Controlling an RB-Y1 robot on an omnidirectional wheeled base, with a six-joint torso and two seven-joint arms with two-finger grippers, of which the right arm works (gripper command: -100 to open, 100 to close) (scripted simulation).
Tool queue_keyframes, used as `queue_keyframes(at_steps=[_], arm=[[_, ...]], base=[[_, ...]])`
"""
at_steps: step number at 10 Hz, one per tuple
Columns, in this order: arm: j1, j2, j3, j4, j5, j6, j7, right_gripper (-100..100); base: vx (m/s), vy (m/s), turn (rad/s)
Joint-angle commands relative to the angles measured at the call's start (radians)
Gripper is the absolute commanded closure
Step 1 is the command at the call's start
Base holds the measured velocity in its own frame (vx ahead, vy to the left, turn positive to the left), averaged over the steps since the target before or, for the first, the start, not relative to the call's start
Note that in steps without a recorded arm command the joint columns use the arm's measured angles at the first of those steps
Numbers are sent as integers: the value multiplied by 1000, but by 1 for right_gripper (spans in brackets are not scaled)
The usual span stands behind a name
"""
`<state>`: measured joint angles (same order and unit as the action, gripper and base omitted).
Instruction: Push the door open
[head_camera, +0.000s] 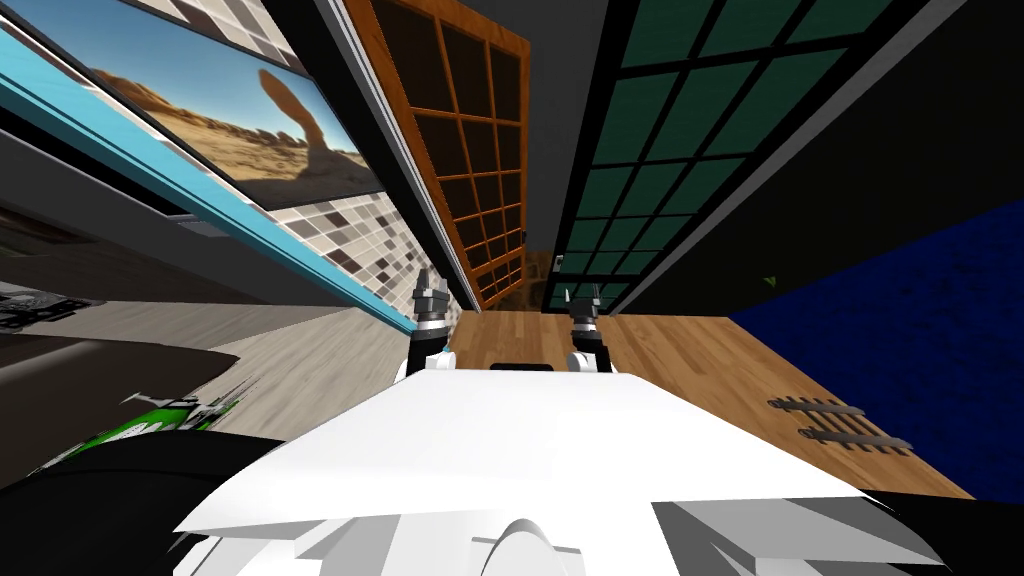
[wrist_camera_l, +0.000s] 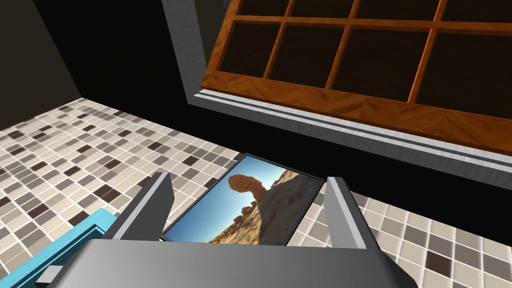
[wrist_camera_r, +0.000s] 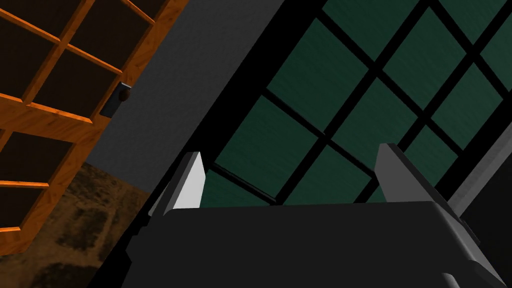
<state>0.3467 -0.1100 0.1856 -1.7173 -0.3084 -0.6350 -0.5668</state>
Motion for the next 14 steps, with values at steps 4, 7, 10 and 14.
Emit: queue_keyframes(at_steps=[4,7,10,14], arm=[[-14,-8,39,86,-63,-38,-73,-100],[-30,-13,68,161,-113,-68,-128,-100],[-42,-16,90,216,-150,-90,-169,-100],[-57,-20,118,288,-198,-120,-223,-100]], base=[[116,-50,40],[116,-59,54],[103,-56,34],[90,-41,37]])
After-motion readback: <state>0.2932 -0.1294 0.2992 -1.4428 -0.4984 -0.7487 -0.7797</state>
